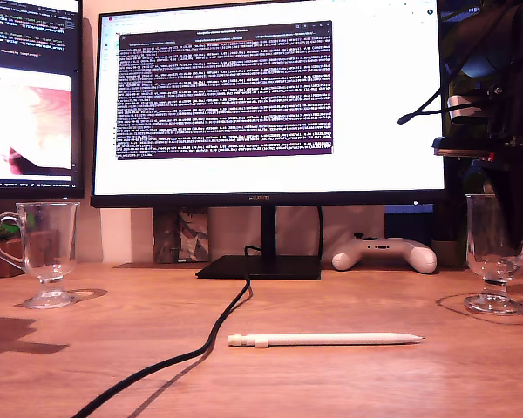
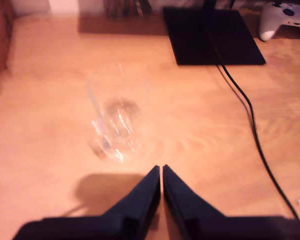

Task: Pick the small glass cups in front of you with each of your hands, and place them behind the white pen

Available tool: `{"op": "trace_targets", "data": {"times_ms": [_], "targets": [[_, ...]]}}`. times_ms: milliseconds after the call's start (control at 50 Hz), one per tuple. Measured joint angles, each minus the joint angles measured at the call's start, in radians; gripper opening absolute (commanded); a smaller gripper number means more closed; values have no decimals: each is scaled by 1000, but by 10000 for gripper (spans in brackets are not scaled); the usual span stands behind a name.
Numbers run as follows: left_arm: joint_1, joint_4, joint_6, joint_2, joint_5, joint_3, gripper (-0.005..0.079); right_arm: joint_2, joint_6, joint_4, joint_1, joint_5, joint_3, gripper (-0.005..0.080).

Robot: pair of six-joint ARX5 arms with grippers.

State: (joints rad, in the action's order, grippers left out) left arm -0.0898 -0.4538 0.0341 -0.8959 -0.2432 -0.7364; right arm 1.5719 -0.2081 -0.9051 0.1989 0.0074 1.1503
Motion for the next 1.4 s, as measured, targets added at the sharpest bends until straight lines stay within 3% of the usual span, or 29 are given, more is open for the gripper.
{"op": "trace_targets", "data": {"times_ms": [340, 560, 700, 800, 900, 960, 1400], "targets": [[0, -386, -43, -288, 14, -390, -19, 0, 23, 17, 0, 0, 0, -13], [0, -531, -166, -442, 19, -508, -19, 0, 26, 18, 0, 0, 0, -13], [0, -642, -248, -529, 93, -572, -10, 0, 27, 21, 0, 0, 0, -13], [0, -642, -281, -578, 153, -578, 25, 0, 27, 22, 0, 0, 0, -13], [0, -630, -302, -620, 191, -578, 240, 0, 27, 22, 0, 0, 0, -13], [0, -613, -304, -640, 194, -578, 304, 0, 31, 22, 0, 0, 0, -13], [0, -459, -392, -684, 198, -579, 305, 0, 49, 26, 0, 0, 0, -13]]}}
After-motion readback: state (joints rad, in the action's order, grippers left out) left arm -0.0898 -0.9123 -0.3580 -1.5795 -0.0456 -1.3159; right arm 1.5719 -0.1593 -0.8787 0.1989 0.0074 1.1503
